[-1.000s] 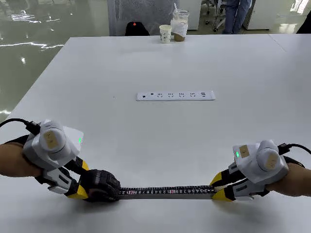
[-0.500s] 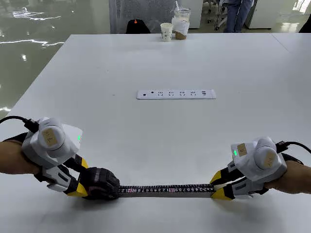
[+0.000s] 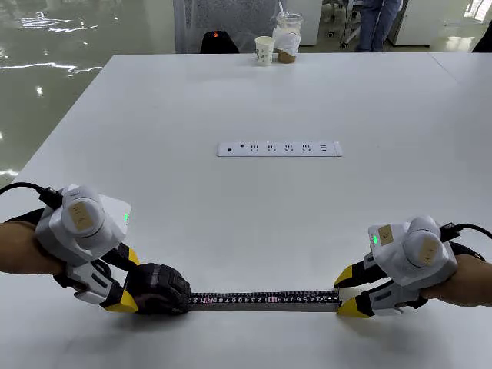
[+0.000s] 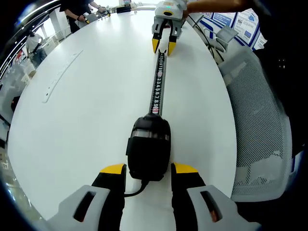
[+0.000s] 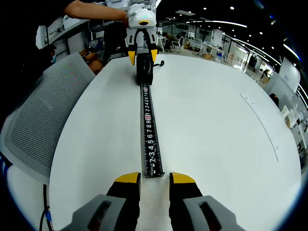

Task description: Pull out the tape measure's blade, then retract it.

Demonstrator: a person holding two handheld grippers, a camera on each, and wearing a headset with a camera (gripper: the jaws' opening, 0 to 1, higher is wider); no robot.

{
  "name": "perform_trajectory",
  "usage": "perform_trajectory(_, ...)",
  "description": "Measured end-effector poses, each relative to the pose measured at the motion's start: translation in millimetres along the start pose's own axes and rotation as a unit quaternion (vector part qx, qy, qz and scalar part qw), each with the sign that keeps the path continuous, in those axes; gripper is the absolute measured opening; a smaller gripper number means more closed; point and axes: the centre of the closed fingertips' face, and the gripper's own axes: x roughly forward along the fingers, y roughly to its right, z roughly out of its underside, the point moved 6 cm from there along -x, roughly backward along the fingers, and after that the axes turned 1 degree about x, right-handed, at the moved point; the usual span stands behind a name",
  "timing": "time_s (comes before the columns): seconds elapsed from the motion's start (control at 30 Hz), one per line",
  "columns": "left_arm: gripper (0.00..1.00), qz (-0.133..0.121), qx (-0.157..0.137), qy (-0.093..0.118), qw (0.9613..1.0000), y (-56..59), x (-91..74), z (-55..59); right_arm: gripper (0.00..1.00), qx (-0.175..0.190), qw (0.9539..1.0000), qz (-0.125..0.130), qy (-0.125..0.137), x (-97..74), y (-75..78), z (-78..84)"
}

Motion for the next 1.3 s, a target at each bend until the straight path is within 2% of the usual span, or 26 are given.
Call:
perform_trajectory(0.33, 0.43, -0.009, -0.028, 0.014, 0.9995, 8.1, -5.4, 5.4, 0.3, 0.018, 0.9997, 0.014, -0.001, -7.5, -6.5, 0.7)
perform_trajectory(0.5, 0.47, -0.01, -0.042, 0.021, 0.9989, 16.1, -7.5, 7.5, 0.33, 0.024, 0.9995, 0.019, 0.003, -10.9, -10.7, -1.0)
perform_trajectory(0.57, 0.49, -0.013, -0.053, 0.032, 0.998, 18.3, -8.7, 7.4, 0.37, 0.032, 0.9992, 0.023, 0.004, -11.9, -12.0, -1.6)
perform_trajectory(0.7, 0.53, -0.018, -0.064, 0.041, 0.997, 23.0, -10.6, 9.1, 0.39, 0.035, 0.999, 0.026, 0.007, -14.7, -17.5, -3.7)
perform_trajectory(1.0, 0.6, -0.031, -0.101, 0.073, 0.9917, 34.3, -13.2, 10.8, 0.47, 0.062, 0.9973, 0.038, 0.011, -17.9, -30.3, -2.2)
perform_trajectory(1.3, 0.68, -0.043, -0.122, 0.096, 0.987, 46.8, -13.8, 10.6, 0.54, 0.104, 0.9922, 0.062, 0.031, -22.3, -42.2, -2.8)
